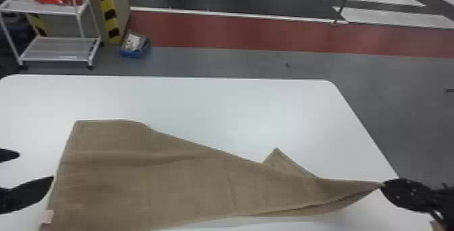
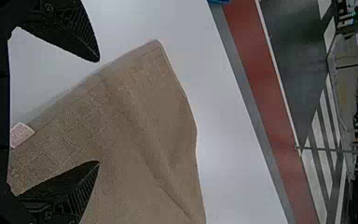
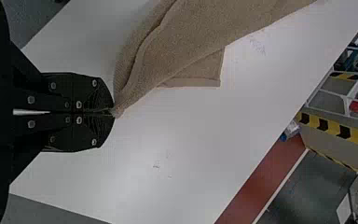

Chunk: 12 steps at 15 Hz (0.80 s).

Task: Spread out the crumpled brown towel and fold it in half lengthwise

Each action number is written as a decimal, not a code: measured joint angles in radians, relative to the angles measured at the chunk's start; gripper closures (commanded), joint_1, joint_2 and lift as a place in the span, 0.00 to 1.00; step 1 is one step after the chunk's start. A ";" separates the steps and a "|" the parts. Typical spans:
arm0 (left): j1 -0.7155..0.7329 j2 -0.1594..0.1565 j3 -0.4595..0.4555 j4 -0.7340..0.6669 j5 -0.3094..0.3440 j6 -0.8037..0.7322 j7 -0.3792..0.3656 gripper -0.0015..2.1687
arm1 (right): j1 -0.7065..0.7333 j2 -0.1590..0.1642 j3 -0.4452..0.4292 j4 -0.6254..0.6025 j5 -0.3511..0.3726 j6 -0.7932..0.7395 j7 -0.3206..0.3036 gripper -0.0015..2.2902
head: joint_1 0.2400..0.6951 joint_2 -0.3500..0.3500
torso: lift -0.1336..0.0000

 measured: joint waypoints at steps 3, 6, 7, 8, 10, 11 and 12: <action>0.023 0.058 -0.029 0.023 -0.006 -0.006 -0.030 0.14 | 0.012 0.000 -0.002 -0.014 0.000 0.004 0.000 0.61 | 1.00 0.24 | 0.07; 0.069 0.100 -0.032 0.028 -0.008 -0.081 -0.149 0.15 | 0.018 0.004 0.001 -0.015 0.004 0.006 0.000 0.61 | 1.00 0.19 | 0.07; 0.086 0.110 -0.032 0.030 -0.009 -0.124 -0.176 0.15 | 0.018 0.005 0.001 -0.014 0.004 0.006 0.000 0.61 | 1.00 0.18 | 0.07; 0.100 0.115 -0.031 0.030 -0.010 -0.159 -0.194 0.15 | 0.018 0.005 0.001 -0.013 0.005 0.006 0.000 0.61 | 1.00 0.16 | 0.07; 0.126 0.120 -0.032 0.034 -0.017 -0.234 -0.236 0.15 | 0.015 0.005 0.003 -0.009 0.005 0.006 0.000 0.61 | 1.00 0.14 | 0.07; 0.132 0.122 -0.036 0.041 -0.022 -0.264 -0.255 0.15 | 0.013 0.007 0.006 -0.008 0.005 0.006 0.000 0.61 | 1.00 0.13 | 0.07; 0.136 0.124 -0.043 0.051 -0.031 -0.295 -0.274 0.15 | 0.011 0.008 0.009 -0.004 0.005 0.006 0.000 0.61 | 1.00 0.12 | 0.07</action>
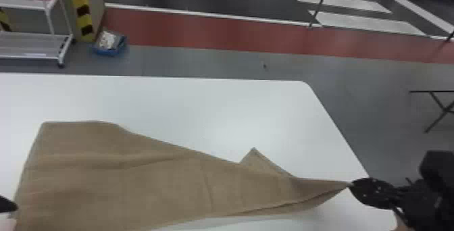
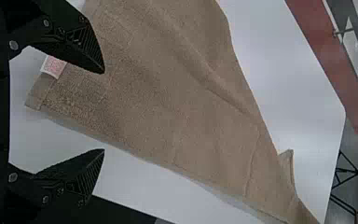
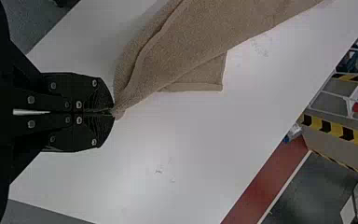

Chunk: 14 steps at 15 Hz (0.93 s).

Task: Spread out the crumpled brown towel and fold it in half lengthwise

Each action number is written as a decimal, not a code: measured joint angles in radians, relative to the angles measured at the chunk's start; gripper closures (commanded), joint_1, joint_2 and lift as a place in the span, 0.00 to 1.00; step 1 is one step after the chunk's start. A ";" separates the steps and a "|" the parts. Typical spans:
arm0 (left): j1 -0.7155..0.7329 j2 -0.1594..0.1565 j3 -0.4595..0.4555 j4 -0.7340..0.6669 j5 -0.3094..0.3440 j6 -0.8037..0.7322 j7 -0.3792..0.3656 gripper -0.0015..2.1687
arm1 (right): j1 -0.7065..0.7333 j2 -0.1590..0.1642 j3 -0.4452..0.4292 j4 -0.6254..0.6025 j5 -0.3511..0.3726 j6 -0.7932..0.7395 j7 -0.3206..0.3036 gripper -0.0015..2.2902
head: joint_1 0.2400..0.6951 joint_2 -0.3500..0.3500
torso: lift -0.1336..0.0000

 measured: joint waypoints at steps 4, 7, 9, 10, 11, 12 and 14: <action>0.009 0.003 -0.023 0.034 -0.036 -0.076 -0.041 0.19 | -0.009 0.001 0.002 0.012 0.000 -0.002 0.000 0.61 | 1.00 0.09 | 0.07; 0.003 0.008 -0.047 0.084 -0.073 -0.129 -0.044 0.20 | -0.019 0.001 0.008 0.031 0.000 -0.006 0.000 0.61 | 1.00 0.10 | 0.07; -0.007 0.016 -0.053 0.113 -0.086 -0.147 -0.048 0.20 | -0.022 0.001 0.015 0.036 0.000 -0.006 0.000 0.61 | 1.00 0.12 | 0.07; -0.009 0.020 -0.054 0.123 -0.088 -0.158 -0.044 0.20 | -0.023 0.001 0.017 0.038 0.000 -0.006 0.000 0.61 | 1.00 0.12 | 0.07; -0.010 0.021 -0.054 0.132 -0.091 -0.174 -0.039 0.20 | -0.025 0.001 0.018 0.040 0.000 -0.006 0.000 0.61 | 1.00 0.13 | 0.07; -0.011 0.022 -0.055 0.144 -0.098 -0.191 -0.034 0.24 | -0.027 0.001 0.019 0.040 -0.001 -0.006 0.000 0.61 | 1.00 0.14 | 0.07; -0.015 0.025 -0.054 0.162 -0.108 -0.215 -0.033 0.25 | -0.028 0.001 0.017 0.040 -0.002 -0.006 0.000 0.61 | 1.00 0.15 | 0.07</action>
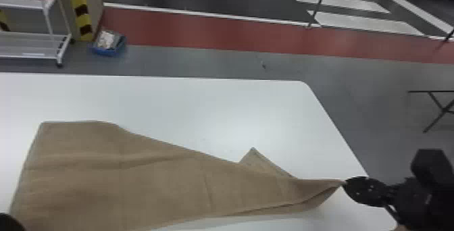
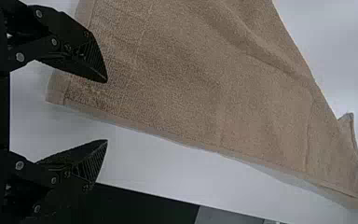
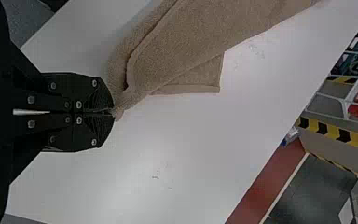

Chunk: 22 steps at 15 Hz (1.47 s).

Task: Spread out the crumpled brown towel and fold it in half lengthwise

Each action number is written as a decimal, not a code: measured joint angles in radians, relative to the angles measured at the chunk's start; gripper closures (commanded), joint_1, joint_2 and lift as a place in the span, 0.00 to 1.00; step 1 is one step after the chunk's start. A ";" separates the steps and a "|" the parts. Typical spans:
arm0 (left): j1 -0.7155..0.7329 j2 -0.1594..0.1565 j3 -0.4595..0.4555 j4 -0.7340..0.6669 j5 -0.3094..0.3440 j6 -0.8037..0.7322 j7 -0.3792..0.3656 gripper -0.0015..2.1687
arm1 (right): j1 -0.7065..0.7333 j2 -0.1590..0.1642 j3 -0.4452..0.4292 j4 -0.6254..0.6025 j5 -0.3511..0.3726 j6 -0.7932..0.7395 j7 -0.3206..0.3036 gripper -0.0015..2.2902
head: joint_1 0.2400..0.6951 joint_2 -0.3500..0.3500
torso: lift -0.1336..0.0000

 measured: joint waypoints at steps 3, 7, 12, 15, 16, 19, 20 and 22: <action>-0.001 0.007 0.005 0.022 -0.006 -0.028 0.004 0.25 | -0.001 0.000 -0.005 0.000 -0.002 0.000 0.000 0.61 | 1.00 0.16 | 0.07; -0.005 0.009 0.004 0.053 -0.026 -0.059 0.013 0.28 | -0.007 0.001 -0.004 0.001 -0.003 0.000 0.000 0.61 | 1.00 0.19 | 0.07; -0.019 0.010 -0.001 0.097 -0.036 -0.087 0.019 0.53 | -0.010 0.004 -0.004 0.004 -0.001 0.000 0.000 0.61 | 1.00 0.20 | 0.07; -0.022 0.014 0.007 0.103 -0.037 -0.092 0.021 0.66 | -0.009 0.005 -0.007 0.003 -0.001 0.000 0.000 0.61 | 1.00 0.22 | 0.07; -0.023 0.014 0.012 0.103 -0.034 -0.093 0.023 0.66 | -0.009 0.006 -0.006 0.003 -0.002 0.000 0.000 0.61 | 1.00 0.22 | 0.07; -0.034 0.012 0.040 0.089 -0.015 -0.094 0.024 0.66 | -0.025 0.006 0.003 -0.008 -0.012 0.021 -0.040 0.61 | 1.00 0.24 | 0.07; -0.044 0.011 0.053 0.079 -0.002 -0.095 0.025 0.68 | -0.041 -0.001 0.011 -0.019 -0.019 0.048 -0.057 0.61 | 1.00 0.25 | 0.07; -0.075 0.007 0.069 0.060 0.024 -0.092 0.029 0.76 | -0.097 -0.040 0.057 -0.040 -0.035 0.167 -0.080 0.61 | 1.00 0.27 | 0.07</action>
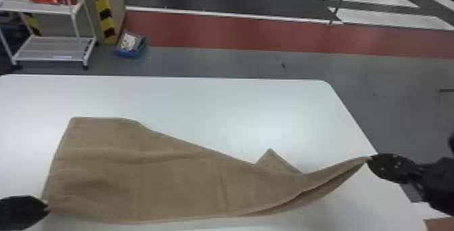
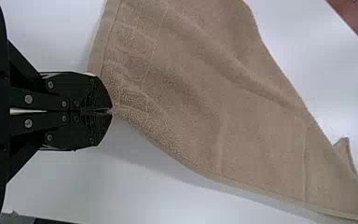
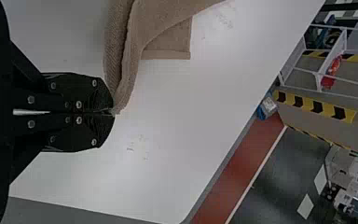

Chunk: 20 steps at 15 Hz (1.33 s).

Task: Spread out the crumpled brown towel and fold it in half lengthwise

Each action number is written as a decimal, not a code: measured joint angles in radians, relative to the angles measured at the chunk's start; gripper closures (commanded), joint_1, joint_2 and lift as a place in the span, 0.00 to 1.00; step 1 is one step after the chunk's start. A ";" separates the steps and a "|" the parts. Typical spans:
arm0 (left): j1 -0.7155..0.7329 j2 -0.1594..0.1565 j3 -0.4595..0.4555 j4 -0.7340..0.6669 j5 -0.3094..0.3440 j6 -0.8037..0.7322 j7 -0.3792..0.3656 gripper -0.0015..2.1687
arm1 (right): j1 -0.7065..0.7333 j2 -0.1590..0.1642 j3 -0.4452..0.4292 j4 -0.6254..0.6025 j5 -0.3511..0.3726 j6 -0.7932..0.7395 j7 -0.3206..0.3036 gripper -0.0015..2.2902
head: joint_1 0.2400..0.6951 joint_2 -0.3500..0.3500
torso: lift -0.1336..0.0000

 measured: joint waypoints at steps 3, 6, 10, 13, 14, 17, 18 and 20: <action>-0.091 -0.013 -0.003 -0.012 0.039 0.047 0.021 0.76 | -0.089 -0.067 0.111 -0.009 -0.005 0.153 -0.039 0.61 | 1.00 0.32 | 0.07; -0.233 -0.027 -0.052 0.033 0.051 0.113 0.049 0.76 | -0.193 -0.109 0.215 0.010 -0.001 0.266 -0.095 0.61 | 1.00 0.35 | 0.07; -0.494 -0.046 -0.178 0.213 0.044 0.149 0.087 0.92 | -0.368 -0.110 0.327 0.126 0.002 0.354 -0.233 0.61 | 1.00 0.35 | 0.07; -0.746 -0.063 -0.282 0.475 0.040 0.133 0.211 0.92 | -0.537 -0.088 0.385 0.269 -0.001 0.398 -0.334 0.61 | 0.88 0.36 | 0.07; -0.829 -0.069 -0.311 0.574 0.039 0.108 0.254 0.92 | -0.597 -0.080 0.397 0.324 0.003 0.408 -0.355 0.61 | 0.77 0.37 | 0.07; -1.092 -0.097 -0.371 0.888 0.048 -0.018 0.394 0.92 | -0.778 -0.050 0.413 0.479 0.029 0.427 -0.410 0.61 | 0.58 0.39 | 0.07; -1.165 -0.104 -0.384 0.963 0.051 -0.051 0.432 0.92 | -0.830 -0.045 0.412 0.515 0.035 0.428 -0.419 0.61 | 0.51 0.39 | 0.07; -1.265 -0.107 -0.397 1.046 0.055 -0.090 0.478 0.92 | -0.914 -0.042 0.406 0.567 0.041 0.431 -0.441 0.61 | 0.39 0.39 | 0.07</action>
